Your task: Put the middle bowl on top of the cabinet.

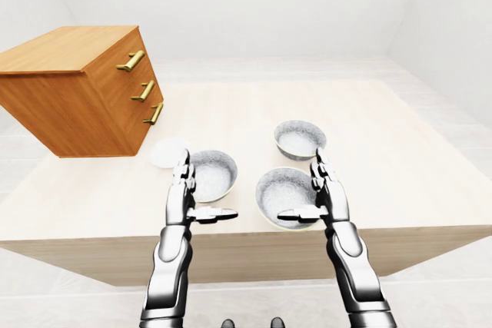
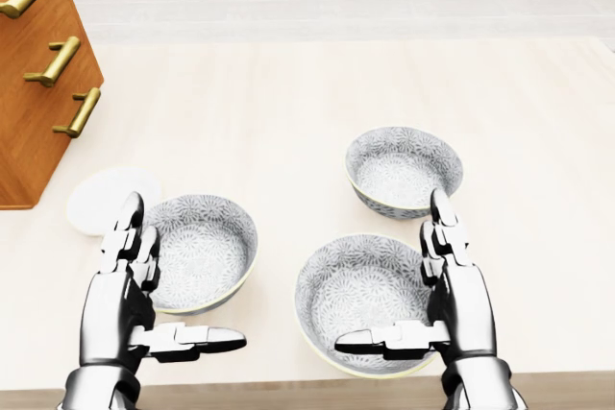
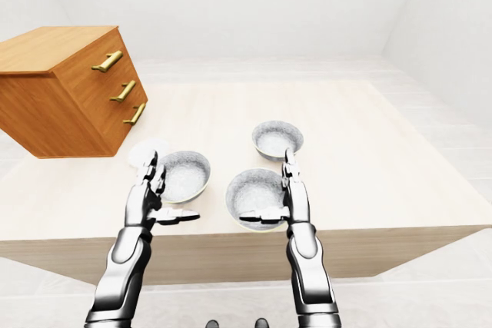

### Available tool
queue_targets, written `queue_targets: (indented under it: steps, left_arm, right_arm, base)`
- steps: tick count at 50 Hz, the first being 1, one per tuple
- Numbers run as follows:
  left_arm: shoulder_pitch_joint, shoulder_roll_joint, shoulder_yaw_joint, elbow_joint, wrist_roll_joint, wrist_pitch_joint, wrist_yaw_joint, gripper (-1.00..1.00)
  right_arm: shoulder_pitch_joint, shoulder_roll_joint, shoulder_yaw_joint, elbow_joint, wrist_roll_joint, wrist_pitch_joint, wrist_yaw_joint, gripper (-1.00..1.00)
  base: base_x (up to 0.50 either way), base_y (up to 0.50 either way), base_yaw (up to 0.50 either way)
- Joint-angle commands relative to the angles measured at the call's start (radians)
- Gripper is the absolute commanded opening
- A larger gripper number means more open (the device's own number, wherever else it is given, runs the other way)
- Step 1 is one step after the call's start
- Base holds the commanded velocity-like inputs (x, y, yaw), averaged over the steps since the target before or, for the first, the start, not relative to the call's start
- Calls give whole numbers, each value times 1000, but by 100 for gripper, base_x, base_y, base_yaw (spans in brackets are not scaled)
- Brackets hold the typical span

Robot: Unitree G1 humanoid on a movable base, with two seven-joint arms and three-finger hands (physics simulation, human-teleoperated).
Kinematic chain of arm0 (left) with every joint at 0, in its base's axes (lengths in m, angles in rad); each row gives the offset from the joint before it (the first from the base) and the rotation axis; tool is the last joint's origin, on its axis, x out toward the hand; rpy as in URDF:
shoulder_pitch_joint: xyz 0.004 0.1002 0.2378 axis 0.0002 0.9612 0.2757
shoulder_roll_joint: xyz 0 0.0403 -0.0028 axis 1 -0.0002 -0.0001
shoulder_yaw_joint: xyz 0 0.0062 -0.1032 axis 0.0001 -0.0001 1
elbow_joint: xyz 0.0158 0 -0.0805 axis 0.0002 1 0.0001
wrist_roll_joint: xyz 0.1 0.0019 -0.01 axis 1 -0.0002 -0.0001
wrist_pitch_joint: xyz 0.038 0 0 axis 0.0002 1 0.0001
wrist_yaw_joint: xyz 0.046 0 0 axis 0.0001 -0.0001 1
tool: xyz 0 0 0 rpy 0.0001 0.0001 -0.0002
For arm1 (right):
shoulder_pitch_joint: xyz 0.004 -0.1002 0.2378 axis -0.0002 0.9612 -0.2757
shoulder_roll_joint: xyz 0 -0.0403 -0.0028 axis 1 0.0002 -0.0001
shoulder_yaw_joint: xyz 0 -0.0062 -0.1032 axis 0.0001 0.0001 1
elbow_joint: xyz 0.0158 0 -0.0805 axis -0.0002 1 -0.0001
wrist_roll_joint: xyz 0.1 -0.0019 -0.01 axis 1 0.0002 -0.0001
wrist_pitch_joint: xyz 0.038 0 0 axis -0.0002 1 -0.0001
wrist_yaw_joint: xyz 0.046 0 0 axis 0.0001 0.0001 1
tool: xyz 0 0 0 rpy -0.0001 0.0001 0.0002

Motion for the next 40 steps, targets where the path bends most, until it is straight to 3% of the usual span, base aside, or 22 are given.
queue_targets:
  steps: [1, 2, 3, 7, 9, 11, 12, 13, 14, 21, 28, 31, 40]
  left_arm:
    - [35, 27, 15, 0, 11, -33, -34, 100]
    - [46, 30, 14, -47, 5, 4, -33, 100]
    - [56, 30, 16, -80, -3, 25, -31, 100]
    - [80, 35, 14, -128, -3, 42, -26, 100]
    - [86, 38, 16, -161, -6, 62, -25, 100]
    - [92, 36, 22, -136, -8, 17, -24, 100]
    - [94, 36, 24, -142, -16, 19, -28, 100]
    - [105, 36, 29, -183, -74, 59, -67, 100]
    - [111, 40, 32, -211, -84, 75, -69, 100]
    - [156, 43, 39, -332, -68, 75, -58, 100]
    - [186, 44, 51, -490, -75, 75, -75, 100]
    - [203, 40, 19, -491, -16, 75, -77, 100]
    - [194, 32, 57, -515, -28, 75, -79, 100]
  right_arm:
    - [-57, -21, -61, 77, 34, 20, 27, 100]
    - [-57, -22, -61, 80, 34, 18, 27, 100]
    - [-55, -22, -61, 81, 38, 12, 30, 100]
    - [-36, -26, -57, 28, 48, 36, 42, 100]
    - [-27, -27, -58, -21, 54, 72, 44, 100]
    - [-19, -31, -59, -75, 58, 97, 47, 100]
    - [-16, -32, -60, -99, 60, 97, 49, 100]
    - [-7, -34, -61, -136, 66, 97, 54, 100]
    - [-3, -34, -65, -159, 70, 97, 55, 100]
    - [23, -43, -55, -248, 35, 97, 67, 100]
    - [-2, -45, -98, -336, 40, 97, 61, 100]
    - [-18, -48, -93, -373, 31, 97, 61, 100]
    - [11, -35, -92, -470, 45, 97, 86, 100]
  base:
    - [0, 0, 0]
    - [0, 0, 0]
    - [0, 0, 0]
    - [0, 0, 0]
    - [0, 0, 0]
    - [0, 0, 0]
    - [0, 0, 0]
    - [0, 0, 0]
    - [0, 0, 0]
    - [0, 0, 0]
    - [0, 0, 0]
    - [0, 0, 0]
    - [0, 20, 0]
